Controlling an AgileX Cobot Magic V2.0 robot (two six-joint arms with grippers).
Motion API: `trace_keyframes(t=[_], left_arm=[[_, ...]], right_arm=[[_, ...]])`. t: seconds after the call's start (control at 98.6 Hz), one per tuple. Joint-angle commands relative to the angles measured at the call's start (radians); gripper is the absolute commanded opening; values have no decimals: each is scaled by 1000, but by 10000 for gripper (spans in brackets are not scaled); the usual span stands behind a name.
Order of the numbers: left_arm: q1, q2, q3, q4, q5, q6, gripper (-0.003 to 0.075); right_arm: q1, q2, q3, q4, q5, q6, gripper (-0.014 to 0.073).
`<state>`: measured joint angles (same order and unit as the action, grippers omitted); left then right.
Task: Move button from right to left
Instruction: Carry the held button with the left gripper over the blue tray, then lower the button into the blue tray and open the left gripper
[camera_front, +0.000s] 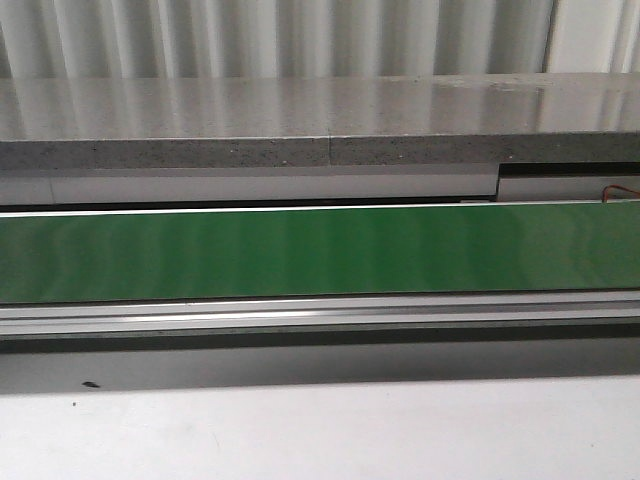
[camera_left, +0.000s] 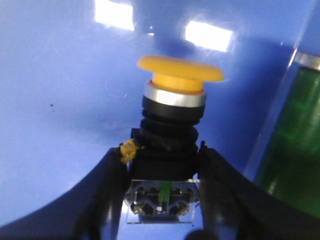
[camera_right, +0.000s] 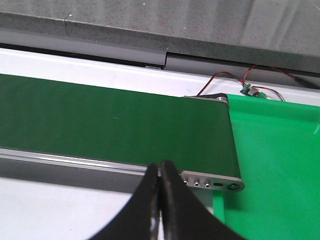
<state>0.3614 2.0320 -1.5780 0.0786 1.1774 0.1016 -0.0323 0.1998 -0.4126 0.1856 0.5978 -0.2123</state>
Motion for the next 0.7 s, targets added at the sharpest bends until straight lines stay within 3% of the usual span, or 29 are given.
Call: trace_keyframes(t=[0.0,0.162,0.233,0.355,0.426,0.69], left_arm=[[2,-38,-25,1,-13,15,103],[2,-33,-25,-1,-37,18,146],[2,-33,-25,-1,-37,32,222],[2,-33,-25,-1,-39,34,422],[2,-33,-25,-1,-46,34,492],[2,-63,-27,-3,-84,24,494]], right_arm=[[0,11,-25,5,-79,-8,-67],[0,11,-25,5,-79,-8,-67],[0,11,-25,5,-79,-8,-67],[0,11,-25,5,-79,-8,-67],[0,11,-25,5,-79,-8,-67],[0,11,-25,5,-79,-8,-67]])
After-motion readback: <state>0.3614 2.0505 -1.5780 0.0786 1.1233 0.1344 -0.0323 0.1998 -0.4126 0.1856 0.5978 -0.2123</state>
